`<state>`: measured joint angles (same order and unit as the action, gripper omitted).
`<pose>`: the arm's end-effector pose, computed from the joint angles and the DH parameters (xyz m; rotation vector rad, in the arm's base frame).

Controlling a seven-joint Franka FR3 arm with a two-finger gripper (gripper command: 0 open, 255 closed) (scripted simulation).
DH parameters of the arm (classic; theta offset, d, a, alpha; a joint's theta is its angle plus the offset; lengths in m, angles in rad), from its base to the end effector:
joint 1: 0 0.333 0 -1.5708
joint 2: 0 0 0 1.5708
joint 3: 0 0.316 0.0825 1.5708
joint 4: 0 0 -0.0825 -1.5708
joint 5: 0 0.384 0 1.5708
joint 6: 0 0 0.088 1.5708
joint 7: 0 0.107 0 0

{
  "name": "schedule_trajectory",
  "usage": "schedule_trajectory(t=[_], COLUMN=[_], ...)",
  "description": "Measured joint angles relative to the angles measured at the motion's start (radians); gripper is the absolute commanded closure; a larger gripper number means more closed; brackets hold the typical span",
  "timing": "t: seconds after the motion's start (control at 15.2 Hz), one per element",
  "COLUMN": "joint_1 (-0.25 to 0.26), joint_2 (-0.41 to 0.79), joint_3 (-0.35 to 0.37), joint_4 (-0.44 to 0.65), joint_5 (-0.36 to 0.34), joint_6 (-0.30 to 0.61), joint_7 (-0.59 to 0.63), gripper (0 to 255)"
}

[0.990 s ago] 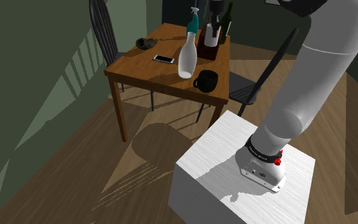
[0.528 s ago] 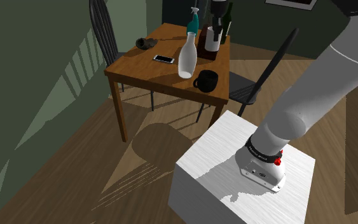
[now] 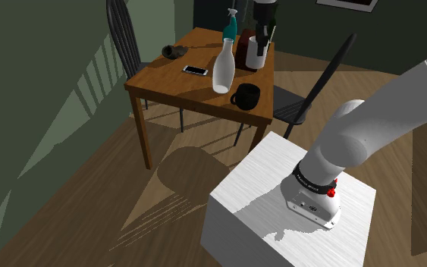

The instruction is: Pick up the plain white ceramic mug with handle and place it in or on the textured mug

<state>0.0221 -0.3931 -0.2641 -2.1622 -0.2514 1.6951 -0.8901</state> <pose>0.4104 -0.1390 0.5427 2.8595 1.0659 -0.2279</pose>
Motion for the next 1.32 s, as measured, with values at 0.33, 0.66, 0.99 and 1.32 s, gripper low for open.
schedule_trajectory(t=[0.33, 0.66, 0.99, 1.32], joint_1=[0.004, 0.003, 0.0, -0.001], joint_2=[-0.027, -0.021, -0.009, 0.006], joint_3=[0.014, 0.009, 0.0, -0.006], joint_4=[-0.078, -0.138, -0.196, -0.23], joint_5=[-0.002, -0.007, -0.014, -0.018], joint_6=[0.044, 0.11, 0.18, 0.231], joint_7=[0.033, 0.044, 0.051, 0.057], gripper=[255, 255, 255, 255])
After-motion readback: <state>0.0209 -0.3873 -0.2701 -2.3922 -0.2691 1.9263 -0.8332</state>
